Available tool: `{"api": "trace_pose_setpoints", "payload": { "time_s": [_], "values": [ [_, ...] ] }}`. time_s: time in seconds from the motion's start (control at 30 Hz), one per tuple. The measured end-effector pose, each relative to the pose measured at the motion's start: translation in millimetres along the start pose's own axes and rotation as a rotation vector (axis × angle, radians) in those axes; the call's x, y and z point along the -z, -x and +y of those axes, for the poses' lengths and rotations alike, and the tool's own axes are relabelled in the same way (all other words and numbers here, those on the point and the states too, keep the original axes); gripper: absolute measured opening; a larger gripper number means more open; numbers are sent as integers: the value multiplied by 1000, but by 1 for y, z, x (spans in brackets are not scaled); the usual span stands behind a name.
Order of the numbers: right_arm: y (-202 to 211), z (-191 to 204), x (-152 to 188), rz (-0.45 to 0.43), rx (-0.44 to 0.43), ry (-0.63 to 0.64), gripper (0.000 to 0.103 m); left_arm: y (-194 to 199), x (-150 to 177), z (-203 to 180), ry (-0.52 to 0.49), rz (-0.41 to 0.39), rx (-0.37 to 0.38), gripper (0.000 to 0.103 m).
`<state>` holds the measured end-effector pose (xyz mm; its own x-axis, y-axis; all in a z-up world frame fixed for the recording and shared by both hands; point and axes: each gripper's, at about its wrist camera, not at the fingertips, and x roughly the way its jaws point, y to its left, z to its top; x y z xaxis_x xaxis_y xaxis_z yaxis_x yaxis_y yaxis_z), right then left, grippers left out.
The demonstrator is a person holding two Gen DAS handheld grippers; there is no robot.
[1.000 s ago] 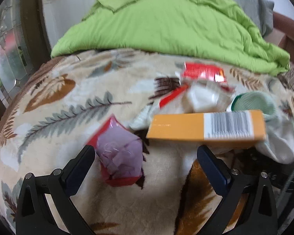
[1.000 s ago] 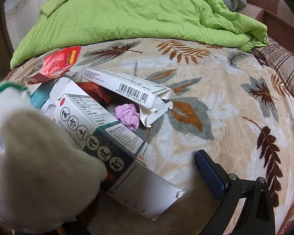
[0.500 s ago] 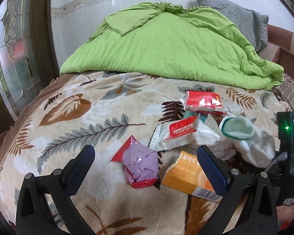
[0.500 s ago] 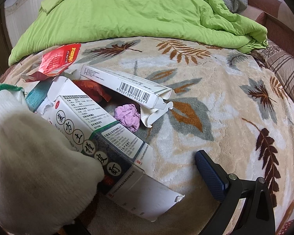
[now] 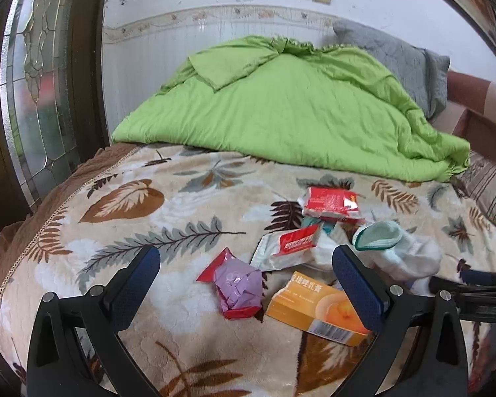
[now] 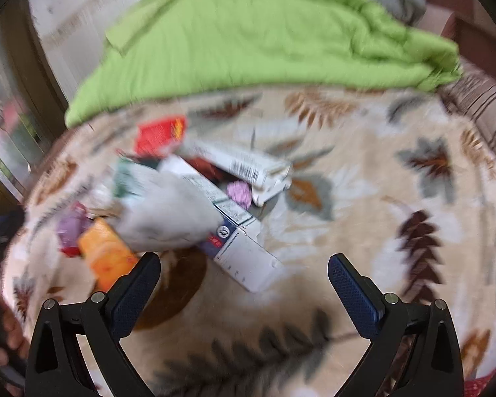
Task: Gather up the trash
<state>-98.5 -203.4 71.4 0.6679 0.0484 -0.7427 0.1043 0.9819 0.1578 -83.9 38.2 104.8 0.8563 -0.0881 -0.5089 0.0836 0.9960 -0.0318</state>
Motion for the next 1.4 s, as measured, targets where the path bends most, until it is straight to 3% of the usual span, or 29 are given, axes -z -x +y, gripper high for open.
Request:
{"api": "trace_pose_setpoints", "payload": {
  "time_s": [0.23, 0.3, 0.57, 0.9, 1.4],
  "values": [
    [95, 5, 29, -234, -48, 48, 103, 52, 9, -15, -22, -28, 35, 103],
    [109, 7, 39, -268, -38, 66, 103, 73, 19, -20, -27, -25, 57, 103],
    [142, 20, 79, -363, 21, 140, 103, 124, 53, -31, -61, -64, 13, 103],
    [144, 19, 83, -377, 75, 149, 103, 134, 54, -37, -90, -71, -7, 103],
    [144, 14, 82, -373, 78, 136, 102, 133, 57, -47, -113, -49, 0, 103]
  ]
}}
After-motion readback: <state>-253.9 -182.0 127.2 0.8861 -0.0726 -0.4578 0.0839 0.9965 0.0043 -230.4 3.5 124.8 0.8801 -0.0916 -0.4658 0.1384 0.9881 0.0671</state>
